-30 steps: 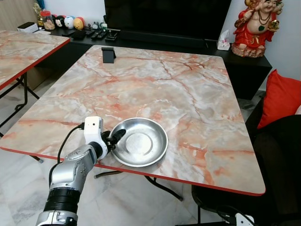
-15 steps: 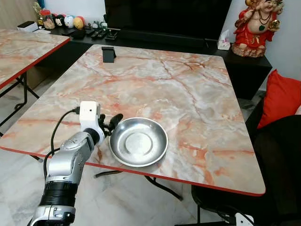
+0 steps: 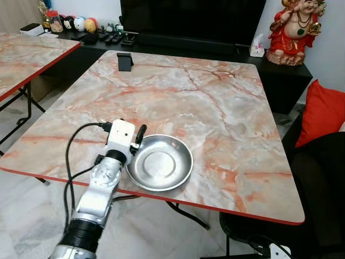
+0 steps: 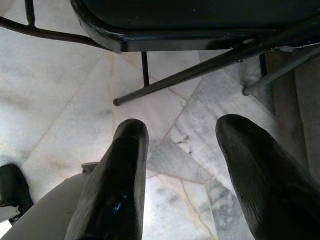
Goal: Setting the table
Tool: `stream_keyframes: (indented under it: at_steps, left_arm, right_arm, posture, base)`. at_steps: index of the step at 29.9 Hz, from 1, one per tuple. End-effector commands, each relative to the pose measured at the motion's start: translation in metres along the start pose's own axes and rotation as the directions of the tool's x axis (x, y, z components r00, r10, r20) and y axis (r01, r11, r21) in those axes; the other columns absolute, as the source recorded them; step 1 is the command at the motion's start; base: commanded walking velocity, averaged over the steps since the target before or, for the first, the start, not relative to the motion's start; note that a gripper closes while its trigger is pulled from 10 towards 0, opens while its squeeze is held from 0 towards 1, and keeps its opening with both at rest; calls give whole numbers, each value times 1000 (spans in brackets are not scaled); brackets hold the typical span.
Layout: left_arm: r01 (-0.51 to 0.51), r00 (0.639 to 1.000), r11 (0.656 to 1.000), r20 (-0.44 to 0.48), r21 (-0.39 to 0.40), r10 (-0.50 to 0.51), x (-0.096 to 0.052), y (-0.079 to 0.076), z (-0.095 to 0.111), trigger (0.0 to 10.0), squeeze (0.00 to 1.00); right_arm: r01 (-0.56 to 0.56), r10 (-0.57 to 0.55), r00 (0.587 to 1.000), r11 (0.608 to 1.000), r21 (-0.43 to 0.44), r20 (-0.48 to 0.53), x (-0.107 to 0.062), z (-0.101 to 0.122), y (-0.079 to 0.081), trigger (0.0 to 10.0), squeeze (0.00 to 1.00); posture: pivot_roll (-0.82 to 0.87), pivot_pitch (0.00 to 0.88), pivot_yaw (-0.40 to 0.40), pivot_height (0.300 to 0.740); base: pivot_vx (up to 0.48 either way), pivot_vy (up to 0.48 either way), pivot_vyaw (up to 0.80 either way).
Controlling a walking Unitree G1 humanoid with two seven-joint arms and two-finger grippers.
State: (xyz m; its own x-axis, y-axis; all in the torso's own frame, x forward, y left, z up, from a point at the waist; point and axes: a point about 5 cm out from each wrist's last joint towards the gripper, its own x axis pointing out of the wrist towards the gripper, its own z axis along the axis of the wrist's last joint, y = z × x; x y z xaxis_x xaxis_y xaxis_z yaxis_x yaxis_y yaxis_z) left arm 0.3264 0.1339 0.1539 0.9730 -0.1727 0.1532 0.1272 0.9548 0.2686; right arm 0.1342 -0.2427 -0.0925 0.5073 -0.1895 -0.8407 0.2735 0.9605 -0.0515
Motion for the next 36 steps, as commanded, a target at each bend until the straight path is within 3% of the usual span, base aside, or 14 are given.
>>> stream_keyframes:
  at_steps: [1, 6, 16, 27, 32, 36]
  left_arm:
    - [-22, 999, 1000, 46, 17, 21, -2, -4, 4, 10000, 0]
    - [-114, 992, 993, 57, 32, 112, -12, 4, 2, 10000, 0]
    - [-152, 987, 987, 51, 59, 150, -20, 14, -7, 10000, 0]
    - [-37, 995, 999, 97, 19, 35, 1, -17, 4, 10000, 0]
    - [-29, 995, 999, 91, 20, 27, 1, -19, 2, 10000, 0]
    - [-66, 995, 998, 76, 10, 65, -2, -12, -3, 10000, 0]
  right_arm:
    - [8, -8, 1000, 1000, 0, -1, -1, 0, -4, 10000, 0]
    - [10, -10, 1000, 1000, 5, 1, -1, -1, -4, 10000, 0]
    - [7, -7, 1000, 1000, 2, 3, -1, -1, -4, 10000, 0]
    - [53, -53, 998, 998, 29, 16, -1, 1, -10, 10000, 0]
    - [56, -57, 998, 998, 21, 17, -1, 2, -13, 10000, 0]
    - [47, -47, 999, 999, 0, 15, -2, 2, -14, 10000, 0]
  posture:
    - [93, 0, -63, 740]
    - [87, 0, -57, 740]
    - [101, 0, -58, 740]
    - [-20, 0, -12, 740]
    - [-2, 0, -35, 740]
    - [36, 0, -60, 740]
  base:
    - [0, 0, 0]
    - [0, 0, 0]
    - [0, 0, 0]
    - [0, 0, 0]
    - [0, 0, 0]
    - [0, 0, 0]
